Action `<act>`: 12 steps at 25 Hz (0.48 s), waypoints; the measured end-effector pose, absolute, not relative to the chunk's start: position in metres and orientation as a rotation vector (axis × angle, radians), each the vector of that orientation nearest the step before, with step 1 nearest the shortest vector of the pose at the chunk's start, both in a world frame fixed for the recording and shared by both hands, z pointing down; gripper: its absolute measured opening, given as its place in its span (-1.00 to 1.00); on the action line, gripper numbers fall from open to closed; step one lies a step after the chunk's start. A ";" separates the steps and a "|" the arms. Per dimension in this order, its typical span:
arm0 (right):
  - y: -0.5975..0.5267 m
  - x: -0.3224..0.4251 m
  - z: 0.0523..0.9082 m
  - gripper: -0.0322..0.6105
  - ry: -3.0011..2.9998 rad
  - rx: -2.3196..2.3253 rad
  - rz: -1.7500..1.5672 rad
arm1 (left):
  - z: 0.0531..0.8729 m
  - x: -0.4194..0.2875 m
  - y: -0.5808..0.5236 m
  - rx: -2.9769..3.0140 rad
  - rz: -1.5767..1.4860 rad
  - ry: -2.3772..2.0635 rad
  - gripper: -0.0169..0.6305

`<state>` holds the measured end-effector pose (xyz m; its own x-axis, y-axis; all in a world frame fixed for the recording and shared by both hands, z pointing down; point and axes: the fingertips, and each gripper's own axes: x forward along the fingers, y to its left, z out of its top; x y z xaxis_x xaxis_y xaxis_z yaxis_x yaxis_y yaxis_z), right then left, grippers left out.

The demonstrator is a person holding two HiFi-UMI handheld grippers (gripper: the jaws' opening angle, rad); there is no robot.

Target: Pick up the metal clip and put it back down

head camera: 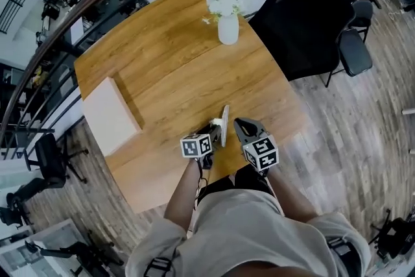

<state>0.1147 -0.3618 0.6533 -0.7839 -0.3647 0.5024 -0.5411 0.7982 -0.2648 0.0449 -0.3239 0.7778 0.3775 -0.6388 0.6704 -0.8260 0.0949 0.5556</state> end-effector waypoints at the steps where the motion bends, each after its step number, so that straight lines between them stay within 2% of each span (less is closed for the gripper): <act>1: -0.358 0.115 0.654 -0.81 -2.558 0.668 0.564 | 0.777 0.042 -0.321 1.604 0.220 -1.344 -0.39; 4: -0.351 0.116 0.653 -0.81 -2.568 0.628 0.565 | 0.774 0.027 -0.306 1.545 0.203 -1.416 -0.24; 12: -0.329 0.083 0.641 -0.82 -2.651 0.406 0.509 | 0.733 -0.015 -0.240 1.411 0.204 -1.723 -0.23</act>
